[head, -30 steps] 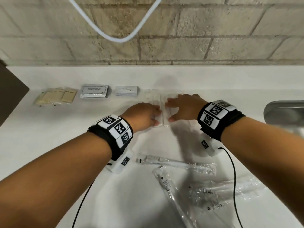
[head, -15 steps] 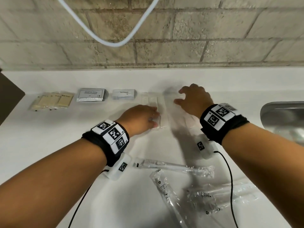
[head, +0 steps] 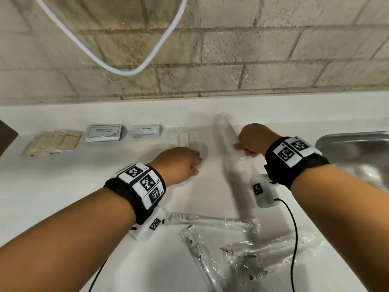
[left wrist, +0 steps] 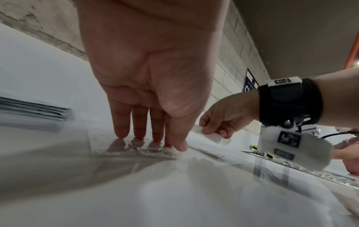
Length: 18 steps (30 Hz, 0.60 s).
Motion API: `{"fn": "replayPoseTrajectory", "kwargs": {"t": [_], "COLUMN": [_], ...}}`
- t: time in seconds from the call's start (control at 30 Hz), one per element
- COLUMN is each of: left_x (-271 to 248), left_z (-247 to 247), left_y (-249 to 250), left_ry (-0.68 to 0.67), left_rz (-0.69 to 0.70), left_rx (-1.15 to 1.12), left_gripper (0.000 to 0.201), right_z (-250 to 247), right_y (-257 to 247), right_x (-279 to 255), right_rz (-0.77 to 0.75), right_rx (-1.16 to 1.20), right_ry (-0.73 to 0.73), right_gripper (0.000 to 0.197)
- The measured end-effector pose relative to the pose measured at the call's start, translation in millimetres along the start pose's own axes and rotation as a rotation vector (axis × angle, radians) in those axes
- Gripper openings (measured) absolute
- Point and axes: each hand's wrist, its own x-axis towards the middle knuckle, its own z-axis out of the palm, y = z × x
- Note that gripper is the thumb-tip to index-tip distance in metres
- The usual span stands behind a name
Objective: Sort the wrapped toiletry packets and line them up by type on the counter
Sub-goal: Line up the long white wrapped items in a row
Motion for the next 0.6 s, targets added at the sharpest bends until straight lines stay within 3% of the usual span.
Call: {"fn": "replayPoseTrajectory", "kwargs": {"t": [0.1,0.27,0.4,0.6], "left_x": [0.6,1.0,1.0,2.6], "left_z": [0.7,1.2,2.9,4.1], "left_y": [-0.4,-1.3,-2.8,-4.9], "left_ry": [0.004,0.012,0.027,0.029], "left_rz": [0.001,-0.001,0.009,0.008], "left_rx": [0.008,-0.004,0.007,0.009], "left_gripper": [0.043,0.041,0.040,0.040], "right_z": [13.2,29.8,38.8,31.4], "right_y": [-18.8,-27.0,-31.1,-32.9], "right_x": [-10.3,-7.2,-5.6,3.6], "right_rz": [-0.049,-0.144,-0.245,-0.218], "right_rx": [0.284,-0.016,-0.395,-0.447], "right_ry": [-0.082,0.244,0.194,0.133], "right_gripper": [0.012,0.035,0.055,0.066]}}
